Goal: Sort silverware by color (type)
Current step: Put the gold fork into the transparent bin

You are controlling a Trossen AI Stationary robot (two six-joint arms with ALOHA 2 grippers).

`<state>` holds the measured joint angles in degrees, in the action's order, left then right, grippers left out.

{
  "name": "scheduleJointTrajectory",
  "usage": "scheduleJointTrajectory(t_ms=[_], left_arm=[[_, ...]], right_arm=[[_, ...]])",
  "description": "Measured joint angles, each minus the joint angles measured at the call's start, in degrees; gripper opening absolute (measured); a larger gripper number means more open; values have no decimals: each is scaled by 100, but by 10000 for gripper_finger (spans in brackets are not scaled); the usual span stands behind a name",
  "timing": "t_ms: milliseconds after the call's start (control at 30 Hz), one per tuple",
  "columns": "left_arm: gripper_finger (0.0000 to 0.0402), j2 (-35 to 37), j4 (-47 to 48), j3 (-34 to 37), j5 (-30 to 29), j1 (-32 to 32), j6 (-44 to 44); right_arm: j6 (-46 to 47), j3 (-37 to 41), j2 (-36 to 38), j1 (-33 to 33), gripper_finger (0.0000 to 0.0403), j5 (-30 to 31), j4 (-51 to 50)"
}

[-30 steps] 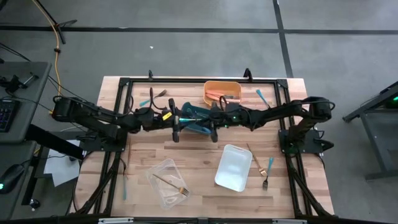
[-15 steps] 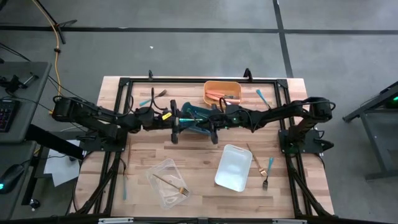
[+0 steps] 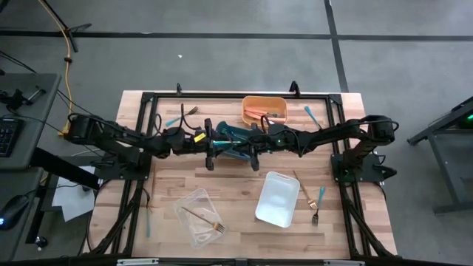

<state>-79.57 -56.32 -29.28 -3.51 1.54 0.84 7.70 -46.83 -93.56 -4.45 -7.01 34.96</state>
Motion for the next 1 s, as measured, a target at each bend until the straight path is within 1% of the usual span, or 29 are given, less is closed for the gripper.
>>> scheduleJointTrajectory(t_ms=[100,167,233,367,400,533,700,867,933,1000], left_arm=[[106,-97,-54,-20,-4,0,27],[93,-143,-43,-93,-4,0,70],[73,-142,-42,-146,-4,0,72],[18,-140,122,-173,-18,7,104],[13,-140,122,-173,-19,24,133],[15,-109,259,-175,-20,65,182],[11,223,936,-175,-49,156,242],[11,696,1796,-175,-456,219,409],[11,890,2171,-163,-619,221,435],[11,1046,2364,-164,-654,221,435]], right_arm=[[22,0,0,0,1,-9,-3],[22,0,0,0,1,-9,-15],[22,0,0,0,1,-10,-34],[21,2,0,0,1,-10,-71],[18,2,0,0,1,-14,-69],[24,6,0,0,8,-8,-104],[128,7,2,-31,41,43,-85],[132,7,60,-120,81,160,-152],[122,7,182,-147,96,162,-320],[25,7,362,-165,108,168,-551]])
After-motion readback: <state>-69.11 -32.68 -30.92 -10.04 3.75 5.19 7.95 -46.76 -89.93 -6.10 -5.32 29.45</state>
